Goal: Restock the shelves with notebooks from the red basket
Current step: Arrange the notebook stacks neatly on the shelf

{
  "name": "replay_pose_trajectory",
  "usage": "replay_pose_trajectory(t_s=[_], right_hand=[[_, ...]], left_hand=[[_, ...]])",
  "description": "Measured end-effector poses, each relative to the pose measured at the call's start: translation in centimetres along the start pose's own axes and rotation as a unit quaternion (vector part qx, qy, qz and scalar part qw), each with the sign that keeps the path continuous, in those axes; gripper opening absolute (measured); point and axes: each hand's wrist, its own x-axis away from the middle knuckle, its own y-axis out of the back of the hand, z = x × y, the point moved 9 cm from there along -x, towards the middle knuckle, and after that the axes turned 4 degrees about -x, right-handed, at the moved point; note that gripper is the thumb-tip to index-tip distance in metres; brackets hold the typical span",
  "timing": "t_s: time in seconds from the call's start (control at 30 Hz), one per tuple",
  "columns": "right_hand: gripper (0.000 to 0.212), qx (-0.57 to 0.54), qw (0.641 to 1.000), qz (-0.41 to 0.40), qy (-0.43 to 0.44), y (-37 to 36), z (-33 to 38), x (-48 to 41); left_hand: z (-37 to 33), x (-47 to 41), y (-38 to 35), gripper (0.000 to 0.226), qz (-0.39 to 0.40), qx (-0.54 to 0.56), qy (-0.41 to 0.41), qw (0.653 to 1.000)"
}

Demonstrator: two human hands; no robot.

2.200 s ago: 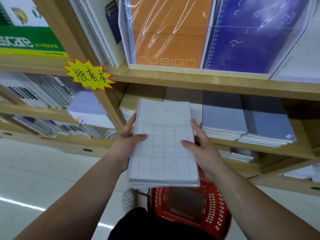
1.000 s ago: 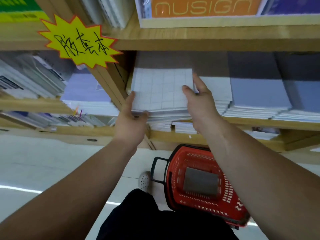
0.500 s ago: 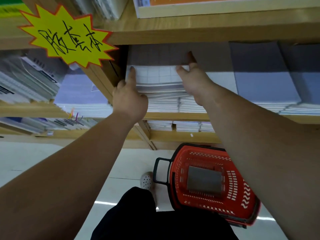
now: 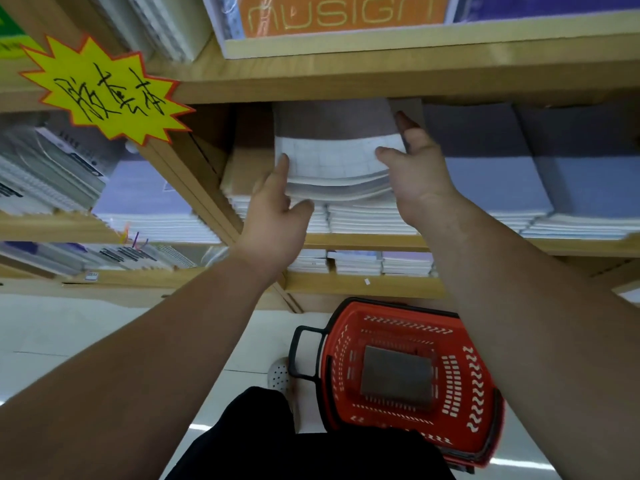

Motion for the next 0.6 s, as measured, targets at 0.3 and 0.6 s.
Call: replay_pose_trajectory(t_s=[0.3, 0.6], right_hand=[[0.030, 0.026, 0.997, -0.068, 0.002, 10.5, -0.5, -0.6], [0.055, 0.182, 0.982, -0.042, -0.034, 7.3, -2.6, -3.4]], left_hand=[[-3.7, -2.7, -6.7, 0.085, 0.047, -0.449, -0.108, 0.886], [0.5, -5.9, -2.7, 0.062, 0.061, -0.565, -0.077, 0.819]])
